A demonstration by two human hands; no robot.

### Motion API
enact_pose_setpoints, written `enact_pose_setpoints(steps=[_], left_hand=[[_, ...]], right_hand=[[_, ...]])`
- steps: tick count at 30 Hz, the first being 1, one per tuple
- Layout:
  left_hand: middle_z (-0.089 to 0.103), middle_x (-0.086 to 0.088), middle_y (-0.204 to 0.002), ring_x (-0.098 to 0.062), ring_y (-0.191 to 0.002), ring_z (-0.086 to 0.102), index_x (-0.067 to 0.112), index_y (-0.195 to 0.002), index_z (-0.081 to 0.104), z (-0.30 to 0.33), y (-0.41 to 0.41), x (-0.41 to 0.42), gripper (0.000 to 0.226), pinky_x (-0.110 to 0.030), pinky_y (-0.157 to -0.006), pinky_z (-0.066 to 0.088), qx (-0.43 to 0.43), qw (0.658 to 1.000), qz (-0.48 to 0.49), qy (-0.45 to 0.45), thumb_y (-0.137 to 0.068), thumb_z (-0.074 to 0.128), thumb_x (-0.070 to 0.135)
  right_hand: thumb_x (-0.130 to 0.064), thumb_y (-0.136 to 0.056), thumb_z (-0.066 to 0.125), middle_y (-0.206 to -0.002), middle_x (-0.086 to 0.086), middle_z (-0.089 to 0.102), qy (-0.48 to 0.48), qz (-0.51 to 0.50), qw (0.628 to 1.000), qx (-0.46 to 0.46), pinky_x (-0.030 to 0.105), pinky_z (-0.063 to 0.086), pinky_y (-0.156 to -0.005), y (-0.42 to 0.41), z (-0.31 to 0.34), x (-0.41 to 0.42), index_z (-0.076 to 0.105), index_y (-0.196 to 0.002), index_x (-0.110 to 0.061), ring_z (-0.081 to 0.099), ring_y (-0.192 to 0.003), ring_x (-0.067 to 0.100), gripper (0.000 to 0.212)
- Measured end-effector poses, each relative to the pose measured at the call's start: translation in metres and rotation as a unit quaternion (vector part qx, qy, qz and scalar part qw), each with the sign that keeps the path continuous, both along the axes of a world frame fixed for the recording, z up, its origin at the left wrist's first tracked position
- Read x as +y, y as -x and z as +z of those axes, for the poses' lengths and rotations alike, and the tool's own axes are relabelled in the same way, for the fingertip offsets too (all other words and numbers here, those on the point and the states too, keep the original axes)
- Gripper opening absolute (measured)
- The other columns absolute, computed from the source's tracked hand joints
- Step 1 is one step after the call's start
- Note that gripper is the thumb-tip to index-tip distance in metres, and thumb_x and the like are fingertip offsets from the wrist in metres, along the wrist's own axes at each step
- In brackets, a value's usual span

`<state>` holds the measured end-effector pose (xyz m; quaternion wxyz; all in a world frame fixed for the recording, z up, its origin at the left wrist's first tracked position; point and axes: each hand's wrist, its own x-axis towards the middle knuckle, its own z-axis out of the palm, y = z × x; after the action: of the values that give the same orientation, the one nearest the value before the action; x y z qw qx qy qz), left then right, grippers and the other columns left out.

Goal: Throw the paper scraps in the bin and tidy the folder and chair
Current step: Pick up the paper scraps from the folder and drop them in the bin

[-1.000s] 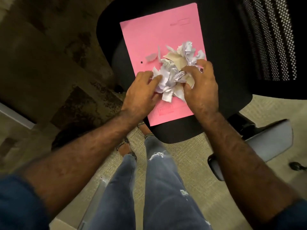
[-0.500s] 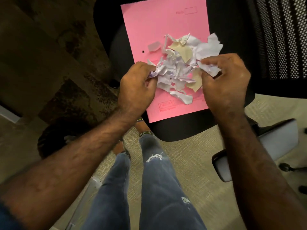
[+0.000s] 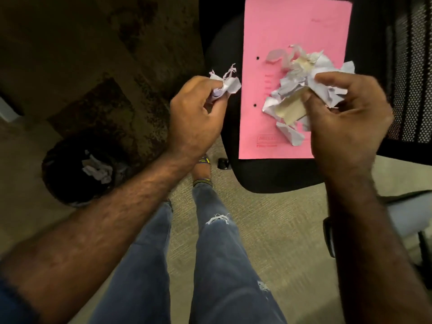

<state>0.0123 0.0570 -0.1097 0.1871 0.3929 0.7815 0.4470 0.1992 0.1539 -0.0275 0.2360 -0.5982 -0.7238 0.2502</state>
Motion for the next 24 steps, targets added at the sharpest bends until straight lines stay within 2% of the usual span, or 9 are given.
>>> enact_pose_setpoints(steps=[3, 6, 8, 11, 15, 18, 20, 22, 24], left_hand=[[0.074, -0.010, -0.093, -0.012, -0.081, 0.066, 0.000, -0.094, 0.077, 0.001, 0.018, -0.029, 0.007, -0.014, -0.069, 0.049, -0.008, 1.000, 0.017, 0.009, -0.093, 0.074, 0.007], [0.073, -0.009, -0.092, -0.007, -0.081, 0.061, 0.000, -0.092, 0.077, -0.001, 0.042, -0.063, 0.007, -0.004, -0.073, 0.040, -0.007, 0.999, 0.048, 0.015, -0.092, 0.074, 0.006], [0.074, -0.009, -0.092, -0.010, -0.080, 0.063, 0.001, -0.092, 0.077, -0.004, 0.057, -0.086, 0.006, -0.008, -0.071, 0.042, -0.007, 0.997, 0.074, 0.021, -0.091, 0.073, 0.006], [0.074, -0.011, -0.091, -0.018, -0.079, 0.066, 0.001, -0.091, 0.076, -0.010, 0.078, -0.124, 0.003, -0.026, -0.070, 0.051, -0.007, 0.993, 0.117, 0.022, -0.089, 0.074, 0.003], [0.074, -0.013, -0.094, -0.021, -0.081, 0.069, 0.000, -0.094, 0.077, -0.024, 0.102, -0.184, 0.006, -0.029, -0.073, 0.054, 0.002, 0.985, 0.165, 0.056, -0.088, 0.075, 0.000], [0.074, -0.012, -0.097, -0.006, -0.080, 0.061, 0.001, -0.096, 0.077, -0.039, 0.112, -0.231, 0.008, -0.008, -0.072, 0.046, -0.008, 0.973, 0.217, 0.079, -0.088, 0.076, 0.001], [0.074, -0.010, -0.097, 0.002, -0.081, 0.055, 0.003, -0.097, 0.076, -0.049, 0.116, -0.260, 0.008, 0.000, -0.073, 0.040, -0.021, 0.965, 0.244, 0.094, -0.090, 0.076, 0.005], [0.073, -0.008, -0.096, 0.000, -0.079, 0.057, 0.005, -0.097, 0.076, -0.061, 0.119, -0.289, 0.007, -0.001, -0.072, 0.041, -0.032, 0.957, 0.265, 0.113, -0.091, 0.076, 0.009], [0.072, -0.007, -0.094, -0.011, -0.078, 0.063, 0.008, -0.097, 0.075, -0.072, 0.123, -0.315, 0.006, -0.014, -0.070, 0.049, -0.042, 0.949, 0.282, 0.135, -0.092, 0.075, 0.011]], right_hand=[[-0.026, -0.093, 0.080, -0.113, -0.003, 0.072, -0.011, 0.035, 0.999, 0.014, 0.007, 0.046, -0.081, 0.030, -0.002, -0.017, 0.079, -0.112, -0.013, 0.067, -0.107, 0.008, 0.023], [-0.020, -0.092, 0.082, -0.110, -0.003, 0.071, -0.017, 0.097, 0.995, 0.033, 0.029, 0.058, -0.088, 0.065, -0.012, -0.041, 0.078, -0.109, -0.011, 0.067, -0.108, 0.008, 0.019], [-0.014, -0.090, 0.083, -0.108, 0.000, 0.072, -0.010, 0.134, 0.990, 0.051, 0.043, 0.060, -0.087, 0.088, -0.023, -0.060, 0.079, -0.106, -0.010, 0.067, -0.106, 0.011, 0.016], [-0.004, -0.086, 0.083, -0.107, 0.006, 0.073, 0.015, 0.175, 0.981, 0.081, 0.050, 0.060, -0.079, 0.121, -0.042, -0.093, 0.080, -0.103, -0.009, 0.070, -0.103, 0.020, 0.017], [-0.001, -0.086, 0.083, -0.107, 0.009, 0.073, 0.045, 0.239, 0.967, 0.074, 0.039, 0.060, -0.082, 0.165, -0.064, -0.139, 0.081, -0.103, -0.011, 0.071, -0.102, 0.019, 0.019], [-0.001, -0.087, 0.081, -0.108, 0.010, 0.071, 0.052, 0.312, 0.947, 0.051, 0.029, 0.059, -0.084, 0.195, -0.078, -0.173, 0.081, -0.104, -0.010, 0.071, -0.102, 0.019, 0.019], [-0.004, -0.088, 0.080, -0.109, 0.009, 0.071, 0.055, 0.356, 0.932, 0.037, 0.018, 0.055, -0.085, 0.214, -0.087, -0.196, 0.082, -0.104, -0.011, 0.069, -0.102, 0.014, 0.017], [-0.008, -0.089, 0.081, -0.110, 0.006, 0.071, 0.064, 0.392, 0.918, 0.021, 0.012, 0.052, -0.083, 0.230, -0.098, -0.219, 0.082, -0.104, -0.013, 0.067, -0.101, 0.010, 0.016], [-0.009, -0.089, 0.082, -0.111, 0.003, 0.071, 0.074, 0.423, 0.903, 0.007, 0.016, 0.055, -0.080, 0.243, -0.113, -0.239, 0.082, -0.104, -0.016, 0.068, -0.101, 0.009, 0.016]])
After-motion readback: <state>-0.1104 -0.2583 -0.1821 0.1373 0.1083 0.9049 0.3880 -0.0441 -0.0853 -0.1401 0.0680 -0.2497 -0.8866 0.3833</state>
